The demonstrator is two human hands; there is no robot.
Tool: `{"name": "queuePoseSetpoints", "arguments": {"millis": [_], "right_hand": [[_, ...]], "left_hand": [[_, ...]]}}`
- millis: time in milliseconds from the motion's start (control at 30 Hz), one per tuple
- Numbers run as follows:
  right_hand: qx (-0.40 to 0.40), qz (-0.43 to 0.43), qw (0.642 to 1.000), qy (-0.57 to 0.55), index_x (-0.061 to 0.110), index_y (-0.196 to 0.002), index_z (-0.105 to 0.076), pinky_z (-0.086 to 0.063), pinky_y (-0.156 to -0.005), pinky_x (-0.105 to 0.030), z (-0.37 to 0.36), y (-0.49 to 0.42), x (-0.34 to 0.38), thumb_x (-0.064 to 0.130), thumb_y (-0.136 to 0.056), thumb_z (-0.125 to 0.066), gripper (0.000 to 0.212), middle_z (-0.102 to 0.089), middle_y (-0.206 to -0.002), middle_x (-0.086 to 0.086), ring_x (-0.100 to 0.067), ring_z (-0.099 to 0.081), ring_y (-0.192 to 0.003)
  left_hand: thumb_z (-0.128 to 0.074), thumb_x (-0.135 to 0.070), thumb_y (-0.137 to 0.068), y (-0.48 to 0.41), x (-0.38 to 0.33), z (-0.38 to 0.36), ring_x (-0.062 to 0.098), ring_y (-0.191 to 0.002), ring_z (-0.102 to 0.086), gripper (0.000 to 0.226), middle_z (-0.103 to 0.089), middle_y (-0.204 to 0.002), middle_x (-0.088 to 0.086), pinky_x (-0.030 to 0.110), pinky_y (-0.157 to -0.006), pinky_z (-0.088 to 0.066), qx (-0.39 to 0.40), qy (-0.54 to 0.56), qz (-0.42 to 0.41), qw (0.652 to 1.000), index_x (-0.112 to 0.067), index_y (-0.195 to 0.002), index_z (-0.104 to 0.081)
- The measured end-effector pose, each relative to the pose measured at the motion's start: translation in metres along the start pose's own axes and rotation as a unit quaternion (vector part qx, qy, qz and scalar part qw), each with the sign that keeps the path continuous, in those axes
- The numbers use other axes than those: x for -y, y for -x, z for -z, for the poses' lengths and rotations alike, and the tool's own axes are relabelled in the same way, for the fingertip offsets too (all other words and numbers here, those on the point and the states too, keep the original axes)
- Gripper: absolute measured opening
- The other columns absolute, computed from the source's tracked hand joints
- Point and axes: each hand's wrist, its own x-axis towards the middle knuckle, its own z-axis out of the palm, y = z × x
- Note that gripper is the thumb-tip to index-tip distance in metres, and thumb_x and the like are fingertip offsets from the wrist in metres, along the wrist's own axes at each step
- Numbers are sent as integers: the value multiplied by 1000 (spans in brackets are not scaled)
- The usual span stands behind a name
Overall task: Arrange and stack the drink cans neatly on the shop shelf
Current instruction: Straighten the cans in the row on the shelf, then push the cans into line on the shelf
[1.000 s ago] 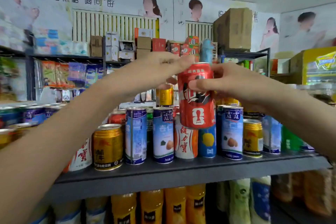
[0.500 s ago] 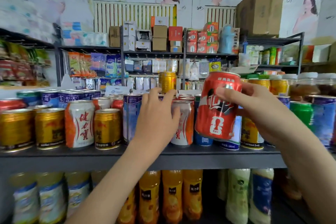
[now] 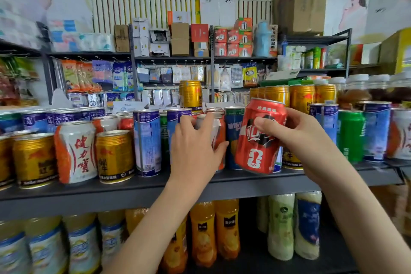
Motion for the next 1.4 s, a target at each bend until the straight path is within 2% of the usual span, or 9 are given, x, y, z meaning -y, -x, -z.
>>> {"name": "queuePoseSetpoints", "arguments": {"millis": [133, 400, 533, 667, 800, 867, 1100, 1233, 1400], "right_hand": [[-7, 1, 1000, -4, 25, -106, -61, -51, -69, -23, 0, 1, -1, 52, -51, -71, 62, -71, -95, 7, -9, -69, -84], [0, 12, 1000, -2, 26, -104, -63, -50, -63, -17, -3, 9, -3, 47, -55, -73, 54, -72, -91, 8, -2, -69, -79], [5, 11, 1000, 23, 30, -100, -62, -52, -68, -21, -12, 15, -6, 49, -54, -75, 51, -72, -88, 11, -2, -69, -79], [9, 4, 998, 62, 30, -108, -60, -56, -80, -30, -33, 18, -13, 48, -62, -78, 53, -71, -96, 12, -4, -68, -86], [-14, 22, 995, 97, 30, -109, -57, -53, -82, -26, -55, 17, -16, 45, -69, -77, 48, -67, -100, 13, -1, -63, -89], [-35, 39, 991, 122, 30, -109, -57, -51, -82, -26, -65, 13, -16, 46, -69, -77, 47, -65, -101, 12, -1, -61, -89], [-96, 58, 969, 222, 13, -119, -56, -42, -94, -33, -94, -6, -31, 53, -72, -72, 64, -45, -110, -3, -20, -45, -110], [-118, 72, 959, 247, 10, -140, -37, -35, -100, -35, -104, -5, -35, 50, -75, -72, 84, -40, -128, -9, -24, -37, -122], [-126, 109, 951, 261, 12, -145, -29, -31, -94, -25, -106, 6, -43, 37, -81, -72, 81, -37, -132, -8, -23, -36, -123]], "left_hand": [[-68, -49, -79, 11, -6, 0, 29, -111, -51, 68, -47, -126, 12, 33, -79, -49, -13, 47, 9, 999, -22, -126, -26], [-82, -38, -67, 32, -8, 15, 11, -95, -56, 68, -46, -105, -11, 20, -68, -48, -58, 244, 91, 964, -41, -95, -20], [-85, -34, -60, 47, 7, 35, -1, -103, -56, 78, -41, -110, -28, 12, -79, -50, -106, 339, 142, 924, -41, -109, -25], [-80, -39, -57, 51, 25, 64, 5, -115, -51, 84, -47, -125, -15, 11, -83, -49, -125, 366, 194, 901, -30, -128, -37], [-77, -50, -54, 55, 43, 87, 9, -114, -55, 85, -53, -127, -9, 38, -92, -52, -126, 366, 209, 898, -32, -129, -41], [-77, -50, -53, 58, 47, 95, 10, -111, -57, 83, -54, -125, -9, 41, -90, -52, -118, 387, 211, 890, -34, -127, -41], [-77, -41, -53, 61, 53, 103, 1, -106, -58, 81, -58, -118, -17, 29, -84, -53, -76, 454, 236, 856, -40, -127, -44], [-79, -34, -56, 59, 60, 102, -5, -98, -61, 80, -62, -112, -16, 20, -74, -52, -57, 485, 257, 834, -38, -128, -45], [-78, -28, -57, 58, 67, 102, -4, -89, -64, 65, -69, -100, -10, 9, -61, -50, -18, 517, 267, 813, -32, -117, -55]]}}
